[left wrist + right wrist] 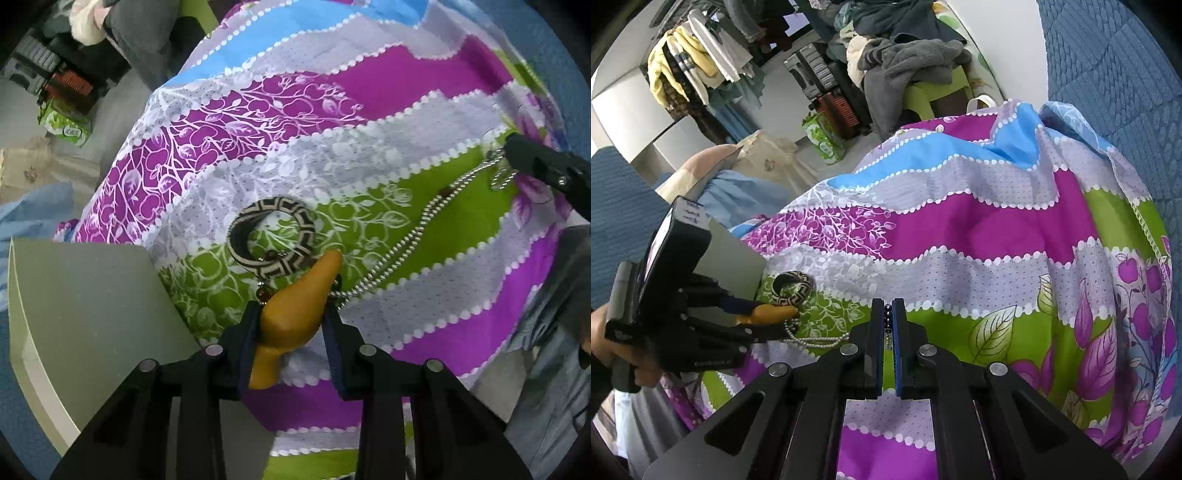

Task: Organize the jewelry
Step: 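Carry the gourd into the box and open the left tool while the right drops the chain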

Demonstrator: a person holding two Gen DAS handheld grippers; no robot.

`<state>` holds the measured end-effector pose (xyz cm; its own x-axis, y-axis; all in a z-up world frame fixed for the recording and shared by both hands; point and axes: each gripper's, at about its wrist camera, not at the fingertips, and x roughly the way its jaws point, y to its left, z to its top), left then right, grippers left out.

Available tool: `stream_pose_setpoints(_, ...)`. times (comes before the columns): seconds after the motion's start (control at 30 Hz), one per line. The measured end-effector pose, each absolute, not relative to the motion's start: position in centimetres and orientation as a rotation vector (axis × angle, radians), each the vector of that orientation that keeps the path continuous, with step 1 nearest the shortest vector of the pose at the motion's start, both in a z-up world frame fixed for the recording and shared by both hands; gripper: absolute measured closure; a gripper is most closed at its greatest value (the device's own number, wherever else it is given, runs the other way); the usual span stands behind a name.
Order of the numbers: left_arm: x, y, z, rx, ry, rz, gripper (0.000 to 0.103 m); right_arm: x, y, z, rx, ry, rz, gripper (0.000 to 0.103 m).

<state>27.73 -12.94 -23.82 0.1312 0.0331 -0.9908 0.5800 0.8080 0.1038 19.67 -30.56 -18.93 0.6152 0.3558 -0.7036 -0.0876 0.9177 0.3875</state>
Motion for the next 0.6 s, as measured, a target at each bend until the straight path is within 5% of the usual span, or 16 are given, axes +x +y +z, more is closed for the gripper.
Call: stream_pose_setpoints(0.6,21.2,-5.8,-16.8,-0.119,1.265,-0.357,0.070,16.5,-26.1,-15.3,0.280,0.883,0.278,0.101)
